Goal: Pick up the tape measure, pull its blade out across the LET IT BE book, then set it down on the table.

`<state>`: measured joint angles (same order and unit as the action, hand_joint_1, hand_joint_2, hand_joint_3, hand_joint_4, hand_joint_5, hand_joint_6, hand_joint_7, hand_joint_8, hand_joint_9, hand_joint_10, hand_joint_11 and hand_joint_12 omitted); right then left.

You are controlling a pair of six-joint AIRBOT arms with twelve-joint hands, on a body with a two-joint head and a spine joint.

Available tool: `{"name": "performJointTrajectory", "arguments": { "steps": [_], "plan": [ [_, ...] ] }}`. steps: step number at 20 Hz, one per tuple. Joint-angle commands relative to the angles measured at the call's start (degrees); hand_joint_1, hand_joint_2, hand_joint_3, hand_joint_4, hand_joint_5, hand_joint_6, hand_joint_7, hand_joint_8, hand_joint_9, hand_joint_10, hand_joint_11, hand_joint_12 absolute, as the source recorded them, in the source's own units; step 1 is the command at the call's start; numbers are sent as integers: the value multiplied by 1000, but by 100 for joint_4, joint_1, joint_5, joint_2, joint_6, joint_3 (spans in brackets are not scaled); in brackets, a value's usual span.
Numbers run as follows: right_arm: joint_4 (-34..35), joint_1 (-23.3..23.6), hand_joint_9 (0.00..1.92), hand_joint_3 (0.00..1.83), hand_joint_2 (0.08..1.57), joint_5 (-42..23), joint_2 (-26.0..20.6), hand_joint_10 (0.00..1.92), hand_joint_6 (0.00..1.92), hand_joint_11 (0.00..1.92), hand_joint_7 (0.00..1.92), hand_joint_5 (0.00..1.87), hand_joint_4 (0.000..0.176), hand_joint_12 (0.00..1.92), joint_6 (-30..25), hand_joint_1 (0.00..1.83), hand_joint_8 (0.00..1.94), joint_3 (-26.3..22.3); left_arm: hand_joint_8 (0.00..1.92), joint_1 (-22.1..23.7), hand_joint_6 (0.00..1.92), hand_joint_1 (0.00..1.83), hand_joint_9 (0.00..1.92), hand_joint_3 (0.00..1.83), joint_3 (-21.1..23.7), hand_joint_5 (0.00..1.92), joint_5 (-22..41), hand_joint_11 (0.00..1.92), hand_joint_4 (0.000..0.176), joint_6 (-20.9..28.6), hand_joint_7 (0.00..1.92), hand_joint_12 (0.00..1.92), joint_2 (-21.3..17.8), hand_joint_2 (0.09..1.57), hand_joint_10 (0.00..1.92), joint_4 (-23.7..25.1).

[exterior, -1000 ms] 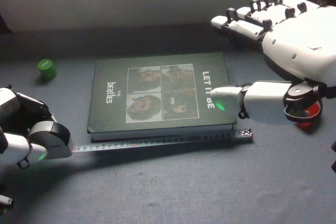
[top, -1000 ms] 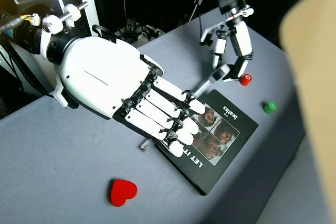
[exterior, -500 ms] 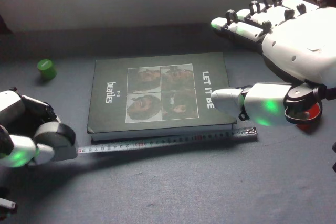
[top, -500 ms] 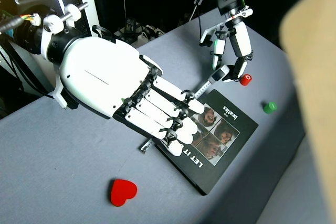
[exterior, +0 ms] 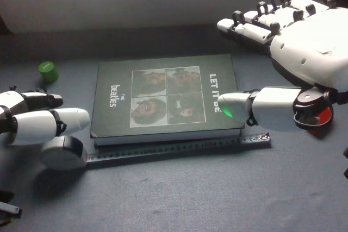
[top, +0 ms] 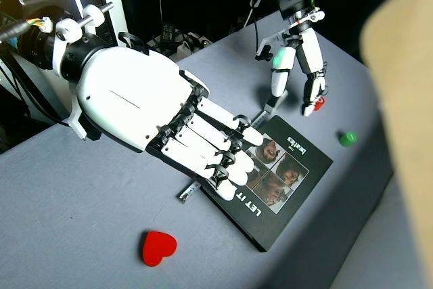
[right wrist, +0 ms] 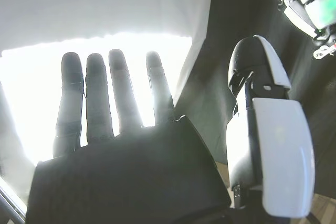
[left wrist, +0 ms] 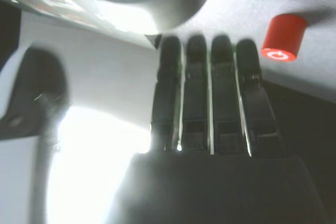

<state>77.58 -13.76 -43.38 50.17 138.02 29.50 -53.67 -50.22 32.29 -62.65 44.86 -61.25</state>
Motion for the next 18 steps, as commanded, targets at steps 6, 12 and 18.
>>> {"name": "performJointTrajectory", "arguments": {
  "steps": [6,12,18],
  "plan": [
    [-435,15,82,2,1111,-174,-30,2,2,0,93,35,126,523,-4,59,0,-21,8,935,7,168,201,0,-358,197,-13,0,0,-1019,222,595,-139,1004,9,9],
    [-436,9,87,3,1118,-196,-31,2,3,0,103,46,119,547,-1,62,3,-21,16,2508,11,167,236,2,-227,220,-431,0,0,-3568,257,596,-127,1012,17,-1455],
    [-436,-38,762,0,1060,-358,14,93,24,448,786,647,0,985,83,304,34,-21,87,3442,6,196,646,1,592,575,137,374,0,-5523,713,1145,-67,1048,396,-2631]
  ]
}}
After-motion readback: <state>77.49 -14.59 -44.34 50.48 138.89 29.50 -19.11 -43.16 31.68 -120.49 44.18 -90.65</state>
